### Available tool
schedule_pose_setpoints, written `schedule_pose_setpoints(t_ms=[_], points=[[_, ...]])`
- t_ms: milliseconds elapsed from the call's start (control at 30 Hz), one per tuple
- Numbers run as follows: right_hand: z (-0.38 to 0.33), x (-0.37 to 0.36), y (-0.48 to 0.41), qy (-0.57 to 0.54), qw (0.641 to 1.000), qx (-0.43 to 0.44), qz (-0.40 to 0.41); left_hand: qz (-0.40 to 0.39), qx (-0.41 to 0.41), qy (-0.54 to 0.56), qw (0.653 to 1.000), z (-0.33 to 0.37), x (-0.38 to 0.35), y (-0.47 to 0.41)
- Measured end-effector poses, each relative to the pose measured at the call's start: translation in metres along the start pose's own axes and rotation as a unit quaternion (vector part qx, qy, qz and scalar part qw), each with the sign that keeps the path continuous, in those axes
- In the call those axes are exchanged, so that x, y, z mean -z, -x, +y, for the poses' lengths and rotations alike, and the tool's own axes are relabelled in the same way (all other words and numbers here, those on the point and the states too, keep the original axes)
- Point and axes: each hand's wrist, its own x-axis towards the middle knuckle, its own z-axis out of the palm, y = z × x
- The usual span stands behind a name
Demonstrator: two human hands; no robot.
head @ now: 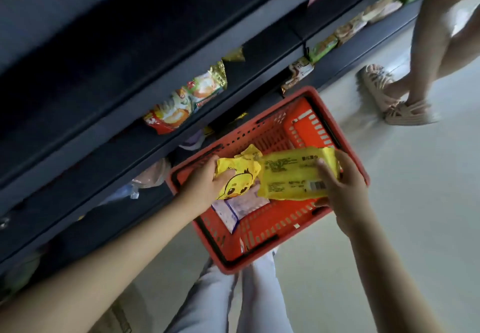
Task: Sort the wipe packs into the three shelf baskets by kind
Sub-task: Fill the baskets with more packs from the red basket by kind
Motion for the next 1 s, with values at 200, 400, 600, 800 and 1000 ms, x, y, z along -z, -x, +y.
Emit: schedule_pose_setpoints(t_ms=[200, 400, 600, 800, 1000], points=[[-0.156, 0.018, 0.129, -0.174, 0.981, 0.068, -0.051, 0.090, 0.041, 0.199, 0.975, 0.084, 0.103, 0.140], [-0.257, -0.009, 0.222, -0.221, 0.926, 0.179, -0.247, 0.188, 0.078, 0.447, 0.871, 0.097, 0.159, 0.245], [-0.304, -0.098, 0.281, -0.168, 0.879, 0.288, -0.342, 0.220, 0.040, 0.569, 0.791, 0.081, 0.251, 0.298], [-0.319, -0.220, 0.344, -0.098, 0.863, 0.355, -0.347, 0.258, -0.015, 0.567, 0.782, 0.009, 0.340, 0.349], [-0.317, -0.309, 0.387, -0.031, 0.832, 0.426, -0.354, 0.275, -0.044, 0.550, 0.787, -0.068, 0.395, 0.388]])
